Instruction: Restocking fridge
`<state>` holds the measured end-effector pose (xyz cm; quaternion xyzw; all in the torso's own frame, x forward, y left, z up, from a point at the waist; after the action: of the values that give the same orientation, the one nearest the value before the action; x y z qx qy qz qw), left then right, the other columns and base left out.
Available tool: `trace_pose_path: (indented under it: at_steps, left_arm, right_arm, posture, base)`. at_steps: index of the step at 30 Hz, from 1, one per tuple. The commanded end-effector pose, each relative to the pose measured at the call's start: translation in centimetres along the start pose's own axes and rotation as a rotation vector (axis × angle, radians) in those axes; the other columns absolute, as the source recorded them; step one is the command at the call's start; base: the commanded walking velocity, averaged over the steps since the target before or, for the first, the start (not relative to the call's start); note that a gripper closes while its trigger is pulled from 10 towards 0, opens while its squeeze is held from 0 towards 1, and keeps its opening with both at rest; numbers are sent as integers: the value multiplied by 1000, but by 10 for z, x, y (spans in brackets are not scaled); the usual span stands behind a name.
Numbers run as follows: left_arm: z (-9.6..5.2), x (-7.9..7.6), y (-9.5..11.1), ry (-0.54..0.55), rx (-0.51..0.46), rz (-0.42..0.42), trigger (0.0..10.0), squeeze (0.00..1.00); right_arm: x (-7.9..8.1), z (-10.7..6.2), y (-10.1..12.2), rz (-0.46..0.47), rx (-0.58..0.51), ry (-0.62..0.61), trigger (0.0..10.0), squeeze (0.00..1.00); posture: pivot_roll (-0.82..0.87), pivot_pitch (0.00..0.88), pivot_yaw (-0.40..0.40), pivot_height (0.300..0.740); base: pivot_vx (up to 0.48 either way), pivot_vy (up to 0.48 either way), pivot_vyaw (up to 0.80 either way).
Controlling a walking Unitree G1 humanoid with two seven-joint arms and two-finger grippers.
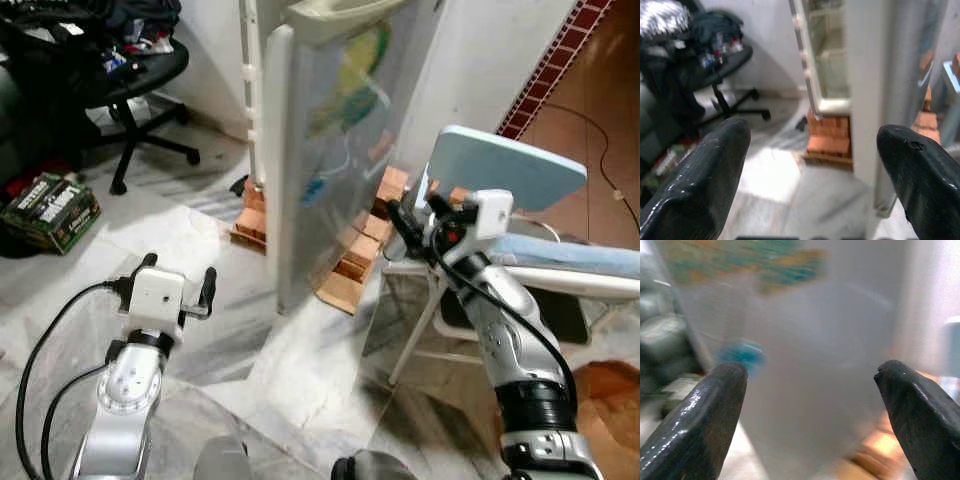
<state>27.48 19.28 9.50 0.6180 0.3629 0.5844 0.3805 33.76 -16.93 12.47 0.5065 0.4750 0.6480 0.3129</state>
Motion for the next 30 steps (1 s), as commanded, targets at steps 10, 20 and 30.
trace_pose_path:
  at_steps: [10, 20, 30]
  left_arm:
    - [4, 0, -10, -5, 49, -21, 10000, 0]
    - [15, -2, -2, -15, 21, -28, 10000, 0]
    - [13, -9, -5, -8, 17, -76, 10000, 0]
  right_arm:
    - [-15, -32, -14, -133, -72, -280, 10000, 0]
    - [-21, -26, -2, -169, -136, -377, 10000, 0]
    - [-25, -31, 2, -163, -167, -402, 10000, 0]
  posture:
    - [43, 99, -57, 740]
    - [41, 72, -69, 740]
    - [31, 37, -80, 740]
  base:
    - [0, 0, 0]
    - [0, 480, 0]
    - [0, 480, 0]
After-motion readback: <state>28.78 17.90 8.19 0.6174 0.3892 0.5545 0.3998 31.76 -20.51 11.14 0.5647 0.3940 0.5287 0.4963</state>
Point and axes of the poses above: a point about 5 cm out from each wrist's last joint towards the gripper, its own z axis pointing out of the wrist towards the gripper, its own y axis along the axis of the wrist's last joint, x = y × z, the point moved 3 cm from there along z, pointing out of the wrist towards the gripper, and after that the axes turned 10 degrees about z, right-handed, at the moved point
